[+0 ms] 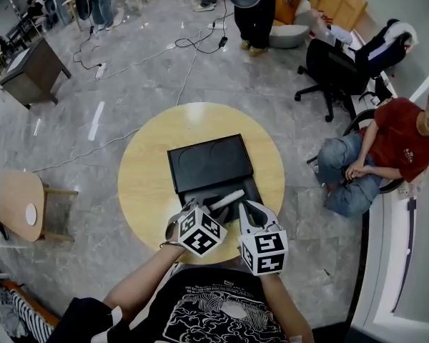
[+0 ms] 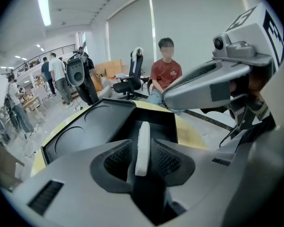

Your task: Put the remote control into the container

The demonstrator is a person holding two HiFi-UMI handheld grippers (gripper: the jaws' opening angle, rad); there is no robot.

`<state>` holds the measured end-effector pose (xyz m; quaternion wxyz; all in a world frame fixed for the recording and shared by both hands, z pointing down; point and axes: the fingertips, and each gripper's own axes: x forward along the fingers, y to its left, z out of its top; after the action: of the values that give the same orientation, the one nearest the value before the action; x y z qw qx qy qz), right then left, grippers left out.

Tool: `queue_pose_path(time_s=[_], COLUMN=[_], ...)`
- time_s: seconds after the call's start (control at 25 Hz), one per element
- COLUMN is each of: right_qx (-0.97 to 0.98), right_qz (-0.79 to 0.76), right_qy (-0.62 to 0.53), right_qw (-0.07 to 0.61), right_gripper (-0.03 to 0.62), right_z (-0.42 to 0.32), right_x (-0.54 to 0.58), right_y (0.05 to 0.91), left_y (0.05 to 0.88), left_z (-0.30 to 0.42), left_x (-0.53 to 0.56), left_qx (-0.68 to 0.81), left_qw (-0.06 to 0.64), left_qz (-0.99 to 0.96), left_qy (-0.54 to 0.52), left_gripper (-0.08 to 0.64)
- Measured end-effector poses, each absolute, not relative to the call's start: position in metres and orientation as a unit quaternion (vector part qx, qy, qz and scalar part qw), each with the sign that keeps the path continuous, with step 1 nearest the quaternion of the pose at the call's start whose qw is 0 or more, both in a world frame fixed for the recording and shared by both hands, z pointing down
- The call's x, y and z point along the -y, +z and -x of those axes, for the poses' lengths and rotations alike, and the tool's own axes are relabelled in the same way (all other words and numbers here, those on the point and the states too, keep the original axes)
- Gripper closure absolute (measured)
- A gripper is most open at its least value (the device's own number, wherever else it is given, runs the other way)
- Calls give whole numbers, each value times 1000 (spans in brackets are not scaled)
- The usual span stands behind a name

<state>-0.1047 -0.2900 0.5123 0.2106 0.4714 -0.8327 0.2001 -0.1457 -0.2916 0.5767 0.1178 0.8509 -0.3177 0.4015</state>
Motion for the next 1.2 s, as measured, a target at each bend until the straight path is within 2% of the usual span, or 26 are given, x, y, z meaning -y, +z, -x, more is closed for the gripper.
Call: queue_pose_path(time_s=[0.36,0.72,1.2], right_qx=[856,875,897], right_qz=[-435,-402,-355], right_qy=[187,175,172], right_qw=[210,205,198], right_gripper=[566,568,568], right_z=[104,91,84], right_x=[282,263,233], right_y=[503,491,486], left_y=[552,527,509], left_z=[135,114,103], left_x=[282,262,231], left_qx=[366,421,482], left_qw=[145,163,177], left_qz=[-849,-841,-819], left_qy=[352,299,256], left_gripper=[434,492,522])
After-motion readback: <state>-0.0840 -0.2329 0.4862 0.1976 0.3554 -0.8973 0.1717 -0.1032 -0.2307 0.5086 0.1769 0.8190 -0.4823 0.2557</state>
